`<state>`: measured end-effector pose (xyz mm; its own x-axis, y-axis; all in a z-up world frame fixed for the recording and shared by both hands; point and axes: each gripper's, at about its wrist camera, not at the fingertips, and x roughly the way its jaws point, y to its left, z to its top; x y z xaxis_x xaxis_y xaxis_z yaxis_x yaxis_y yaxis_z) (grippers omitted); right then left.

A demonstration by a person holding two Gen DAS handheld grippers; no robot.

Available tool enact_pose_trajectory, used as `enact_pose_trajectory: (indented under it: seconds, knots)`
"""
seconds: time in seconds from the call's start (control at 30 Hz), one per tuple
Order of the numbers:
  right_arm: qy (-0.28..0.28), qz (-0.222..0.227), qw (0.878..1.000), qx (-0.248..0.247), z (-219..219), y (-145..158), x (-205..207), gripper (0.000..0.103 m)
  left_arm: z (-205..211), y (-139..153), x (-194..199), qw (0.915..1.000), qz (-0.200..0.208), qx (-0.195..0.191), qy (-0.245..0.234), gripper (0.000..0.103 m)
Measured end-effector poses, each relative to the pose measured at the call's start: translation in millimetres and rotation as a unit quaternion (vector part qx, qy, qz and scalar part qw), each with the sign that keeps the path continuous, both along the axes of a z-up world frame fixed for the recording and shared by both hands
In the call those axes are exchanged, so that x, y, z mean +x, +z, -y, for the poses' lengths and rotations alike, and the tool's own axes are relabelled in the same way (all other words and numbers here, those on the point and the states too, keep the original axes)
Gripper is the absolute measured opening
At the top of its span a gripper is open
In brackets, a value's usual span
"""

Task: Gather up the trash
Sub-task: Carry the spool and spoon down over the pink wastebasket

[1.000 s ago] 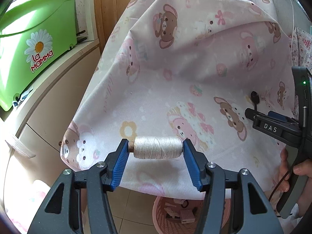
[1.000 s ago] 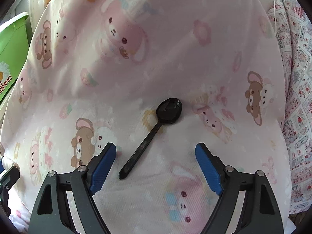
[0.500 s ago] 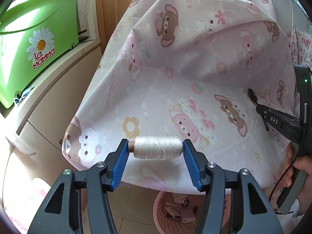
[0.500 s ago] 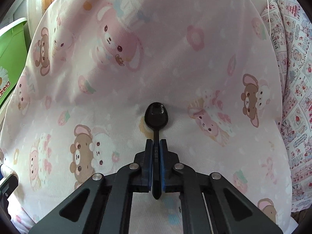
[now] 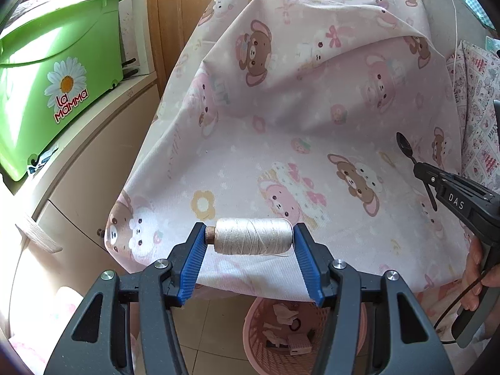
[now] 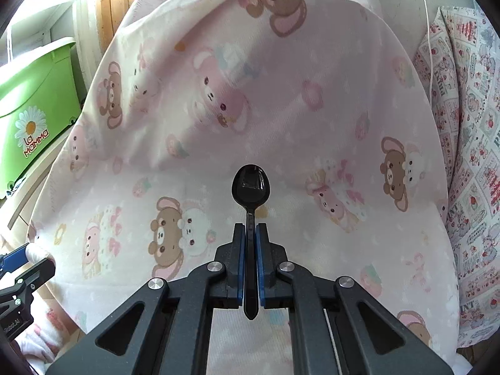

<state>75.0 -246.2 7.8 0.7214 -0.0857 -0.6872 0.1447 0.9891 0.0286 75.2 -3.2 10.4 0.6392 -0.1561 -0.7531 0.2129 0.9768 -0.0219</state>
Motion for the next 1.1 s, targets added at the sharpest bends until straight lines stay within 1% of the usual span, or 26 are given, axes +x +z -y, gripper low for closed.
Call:
enact_pose_trajectory:
  seconds: [0.13, 0.23, 0.33, 0.47, 0.6, 0.7, 0.77, 0.83, 0.93, 1.0, 1.07, 1.1]
  knots:
    - [0.018, 0.002, 1.000, -0.009, -3, 16, -19, 0.007, 2, 11, -5, 1.0000, 0.005, 0.003, -0.002, 0.055]
    - [0.033, 0.009, 0.999, -0.010, -7, 27, -33, 0.007, 2, 17, -8, 1.0000, 0.003, -0.002, -0.002, 0.055]
    - [0.050, 0.019, 0.998, -0.011, -22, 33, -45, 0.007, 4, 20, -15, 1.0000, 0.003, -0.002, -0.003, 0.055]
    - [0.066, 0.025, 0.997, 0.011, -29, 45, -64, 0.007, 3, 27, -31, 0.9998, 0.000, -0.018, 0.003, 0.055]
    - [0.082, 0.030, 0.996, 0.031, -36, 51, -86, 0.007, 2, 42, -53, 0.9991, 0.013, -0.040, 0.002, 0.055]
    - [0.096, 0.031, 0.994, 0.047, -41, 53, -101, 0.007, 2, 45, -62, 0.9988, 0.015, -0.046, -0.001, 0.055]
    - [0.110, 0.030, 0.992, 0.056, -46, 52, -112, 0.007, 2, 41, -66, 0.9990, 0.014, -0.041, -0.001, 0.055]
    - [0.137, 0.020, 0.989, 0.054, -52, 46, -120, 0.007, 2, 31, -68, 0.9994, 0.009, -0.033, 0.001, 0.055]
    - [0.146, 0.009, 0.989, 0.037, -56, 32, -131, 0.007, 0, 8, -66, 0.9993, -0.020, -0.032, 0.003, 0.055]
    - [0.145, -0.006, 0.988, 0.053, -55, 20, -132, 0.007, -1, -6, -63, 0.9986, -0.041, -0.032, 0.003, 0.055]
    - [0.149, -0.021, 0.986, 0.076, -55, 9, -132, 0.008, -1, -16, -62, 0.9982, -0.052, -0.030, 0.004, 0.055]
    - [0.150, -0.025, 0.985, 0.076, -57, 5, -132, 0.007, -1, -19, -61, 0.9981, -0.056, -0.027, 0.004, 0.055]
